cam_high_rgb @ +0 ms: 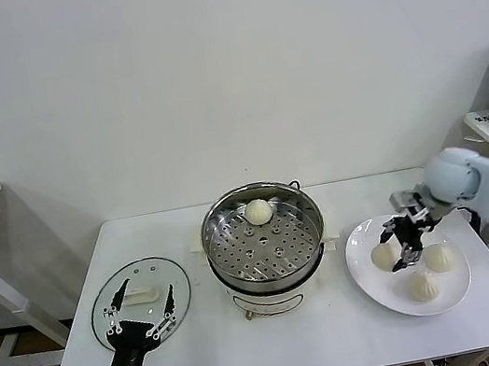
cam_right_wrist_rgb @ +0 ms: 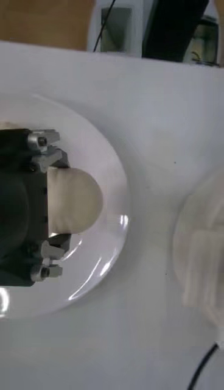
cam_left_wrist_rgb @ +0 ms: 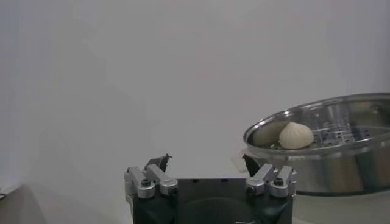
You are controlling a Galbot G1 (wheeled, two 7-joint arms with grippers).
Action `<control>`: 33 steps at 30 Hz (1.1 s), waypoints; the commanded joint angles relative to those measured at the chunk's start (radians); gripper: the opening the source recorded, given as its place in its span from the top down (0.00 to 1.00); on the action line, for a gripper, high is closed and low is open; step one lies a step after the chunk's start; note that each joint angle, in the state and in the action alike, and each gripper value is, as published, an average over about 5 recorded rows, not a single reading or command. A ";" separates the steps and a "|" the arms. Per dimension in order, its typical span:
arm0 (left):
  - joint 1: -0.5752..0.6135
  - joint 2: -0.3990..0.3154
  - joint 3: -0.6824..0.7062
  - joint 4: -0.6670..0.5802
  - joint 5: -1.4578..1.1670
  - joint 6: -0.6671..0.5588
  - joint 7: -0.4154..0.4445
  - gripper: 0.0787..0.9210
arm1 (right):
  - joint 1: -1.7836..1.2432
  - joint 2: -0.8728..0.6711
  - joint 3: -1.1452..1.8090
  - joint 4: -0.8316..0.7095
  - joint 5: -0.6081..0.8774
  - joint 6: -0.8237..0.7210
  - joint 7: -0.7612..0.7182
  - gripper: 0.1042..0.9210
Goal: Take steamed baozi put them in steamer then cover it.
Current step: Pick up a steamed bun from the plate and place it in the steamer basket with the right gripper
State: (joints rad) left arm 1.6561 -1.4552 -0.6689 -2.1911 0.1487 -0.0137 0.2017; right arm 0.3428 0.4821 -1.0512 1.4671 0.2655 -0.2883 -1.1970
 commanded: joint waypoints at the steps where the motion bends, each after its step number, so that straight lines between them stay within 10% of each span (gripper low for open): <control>1: 0.003 0.006 0.000 -0.005 0.001 0.002 0.000 0.12 | 0.421 -0.072 -0.271 0.142 0.190 -0.069 -0.042 0.28; 16: 0.008 0.016 -0.002 -0.027 -0.005 0.003 0.000 0.12 | 0.645 0.286 -0.391 0.256 0.460 -0.341 0.109 0.28; 33: 0.000 0.024 -0.044 -0.017 -0.028 0.003 0.000 0.12 | 0.344 0.749 -0.249 -0.108 0.341 -0.444 0.159 0.29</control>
State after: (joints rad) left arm 1.6573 -1.4318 -0.6991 -2.2097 0.1266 -0.0125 0.2023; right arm 0.7649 1.0526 -1.3222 1.4897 0.6288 -0.6781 -1.0595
